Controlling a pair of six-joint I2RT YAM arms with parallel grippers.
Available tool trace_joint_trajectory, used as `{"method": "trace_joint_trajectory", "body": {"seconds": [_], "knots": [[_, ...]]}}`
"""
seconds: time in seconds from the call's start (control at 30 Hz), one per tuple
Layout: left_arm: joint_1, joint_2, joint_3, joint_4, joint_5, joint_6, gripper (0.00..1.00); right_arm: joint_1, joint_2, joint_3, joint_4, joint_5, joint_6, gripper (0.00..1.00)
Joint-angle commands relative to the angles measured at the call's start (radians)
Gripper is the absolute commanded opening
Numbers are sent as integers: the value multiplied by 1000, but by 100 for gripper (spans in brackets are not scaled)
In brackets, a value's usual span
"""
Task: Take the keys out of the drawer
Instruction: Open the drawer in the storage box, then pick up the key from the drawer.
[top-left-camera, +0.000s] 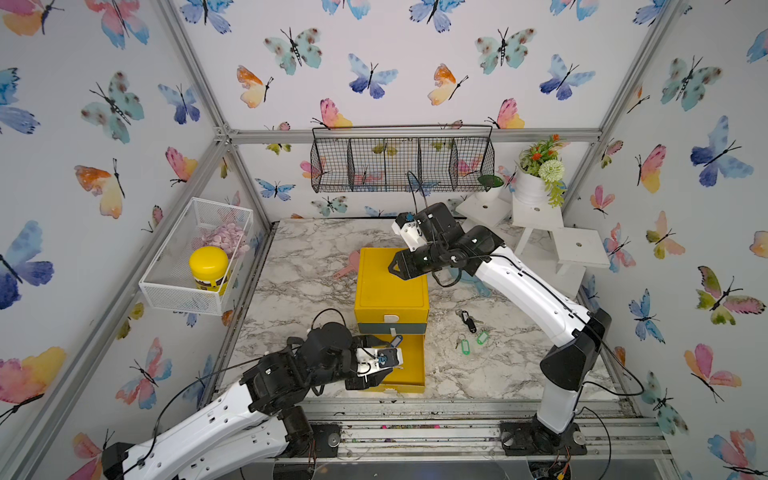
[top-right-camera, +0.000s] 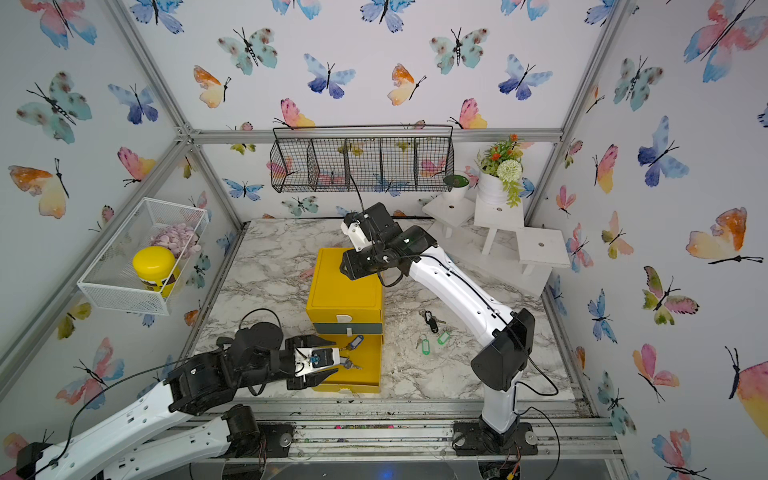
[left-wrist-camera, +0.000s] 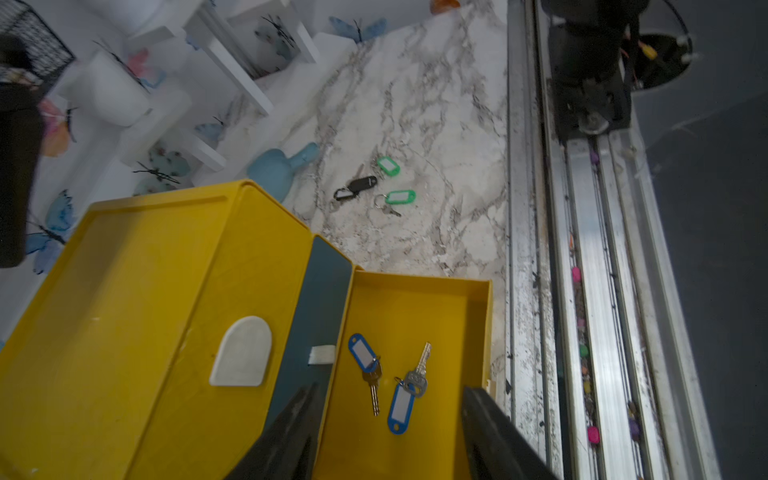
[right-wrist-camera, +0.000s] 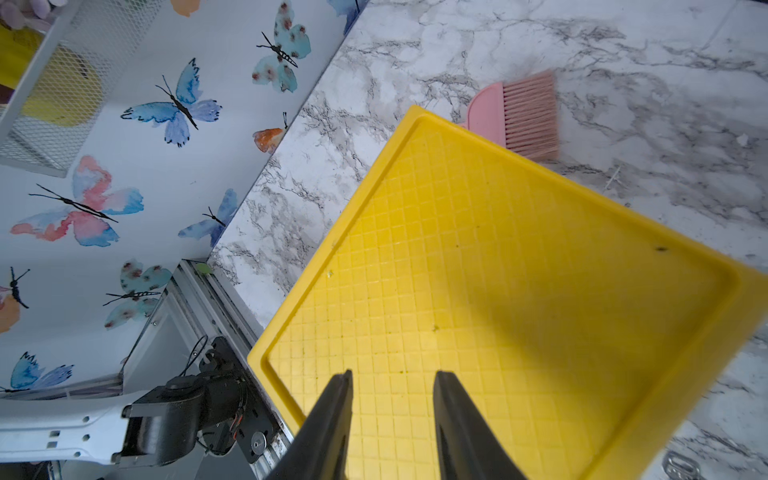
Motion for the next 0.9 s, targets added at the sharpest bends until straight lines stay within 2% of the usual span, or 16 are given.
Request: {"method": "trace_joint_trajectory", "body": {"seconds": [0.0, 0.1, 0.17, 0.33, 0.4, 0.47, 0.6, 0.73, 0.87], "knots": [[43, -8, 52, 99, -129, -190, 64, 13, -112, -57, 50, 18, -59, 38], [138, 38, 129, 92, -170, -328, 68, 15, -209, -160, 99, 22, -102, 36], [239, 89, 194, 60, -154, -410, 68, 18, -276, -227, 119, 10, -141, 35], [596, 243, 328, -25, 94, -600, 68, 34, -440, -394, 155, -50, -288, 34], [618, 269, 333, -5, 77, -666, 70, 46, -485, -446, 157, -80, -366, 34], [634, 286, 337, 15, 128, -709, 71, 62, -509, -487, 140, -137, -483, 32], [716, 332, 342, -22, 225, -846, 72, 113, -513, -537, 113, -149, -683, 32], [783, 342, 322, -99, 307, -937, 74, 164, -492, -586, 150, -102, -825, 40], [805, 316, 282, -133, 356, -955, 80, 193, -408, -585, 126, -43, -932, 45]]}}
